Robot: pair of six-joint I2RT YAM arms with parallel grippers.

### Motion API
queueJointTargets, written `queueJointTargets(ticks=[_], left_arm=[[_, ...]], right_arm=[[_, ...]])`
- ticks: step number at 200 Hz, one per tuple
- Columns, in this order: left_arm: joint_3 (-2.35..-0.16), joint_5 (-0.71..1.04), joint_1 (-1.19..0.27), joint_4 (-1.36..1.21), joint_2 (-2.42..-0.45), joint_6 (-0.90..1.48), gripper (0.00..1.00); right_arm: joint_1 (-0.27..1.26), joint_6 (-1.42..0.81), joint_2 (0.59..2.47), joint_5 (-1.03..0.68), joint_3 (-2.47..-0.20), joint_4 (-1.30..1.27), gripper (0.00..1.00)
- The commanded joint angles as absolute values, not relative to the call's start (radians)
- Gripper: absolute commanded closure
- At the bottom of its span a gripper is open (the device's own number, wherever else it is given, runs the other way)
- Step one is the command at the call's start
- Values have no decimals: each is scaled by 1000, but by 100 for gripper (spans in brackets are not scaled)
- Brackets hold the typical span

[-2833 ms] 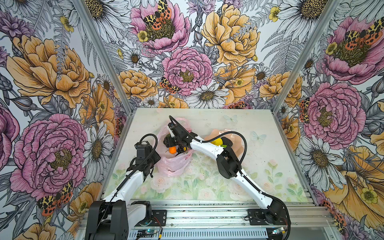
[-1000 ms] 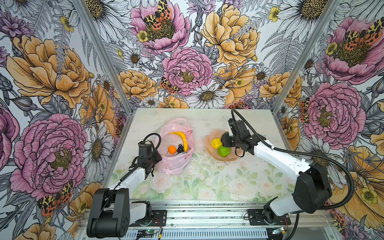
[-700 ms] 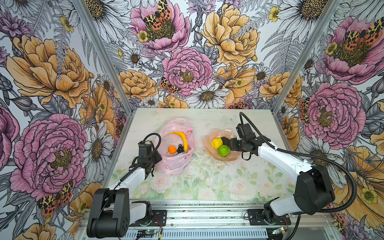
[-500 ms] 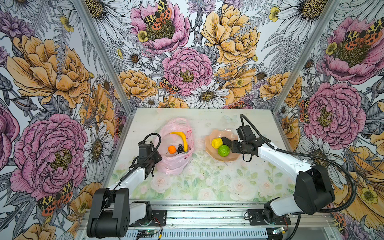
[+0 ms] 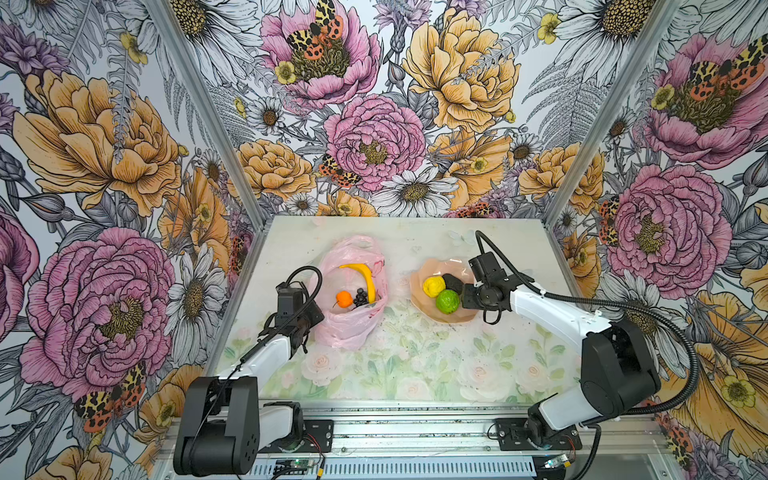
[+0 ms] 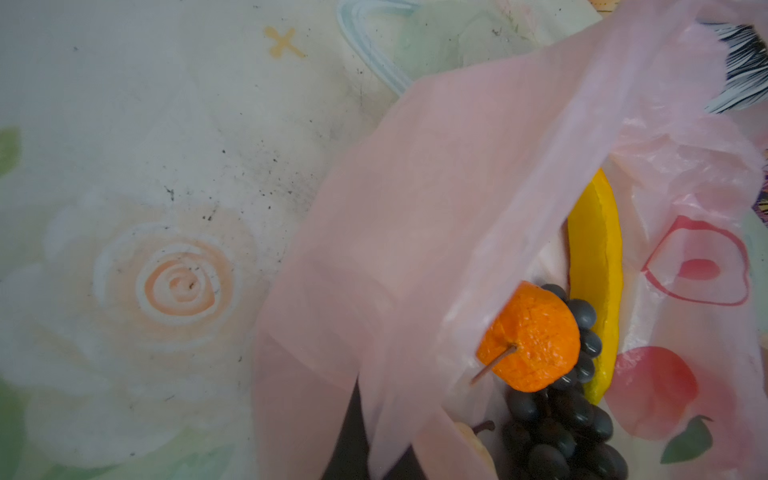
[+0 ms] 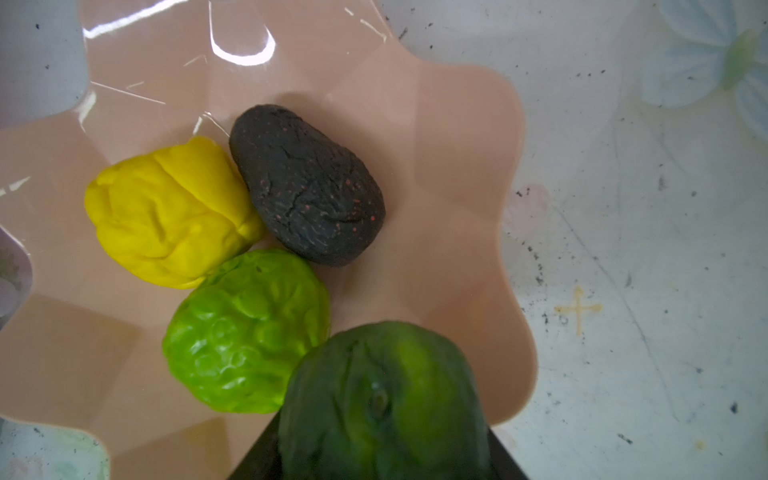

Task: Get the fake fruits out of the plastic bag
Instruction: 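Carry the dark green fruit over the pink bowl and lower it in, then open the right gripper and raise it away from the bowl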

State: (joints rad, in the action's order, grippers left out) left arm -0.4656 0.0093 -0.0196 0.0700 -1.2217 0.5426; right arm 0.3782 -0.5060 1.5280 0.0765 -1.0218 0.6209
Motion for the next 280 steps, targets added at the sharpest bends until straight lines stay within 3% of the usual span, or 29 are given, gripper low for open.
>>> queueJointTargets(ticks=[1, 103, 216, 280], left_arm=[[-474, 8, -27, 48, -1218, 527, 100], [-473, 7, -28, 49, -1216, 527, 100], [-466, 0, -38, 59, -1203, 536, 100], [-455, -14, -130, 61, -1245, 637, 100]], right_arm=[[376, -512, 1555, 111, -1050, 617, 46], [383, -509, 1663, 119, -1098, 580, 44], [394, -515, 1632, 142, -1103, 578, 27], [401, -515, 1582, 155, -1108, 581, 24]])
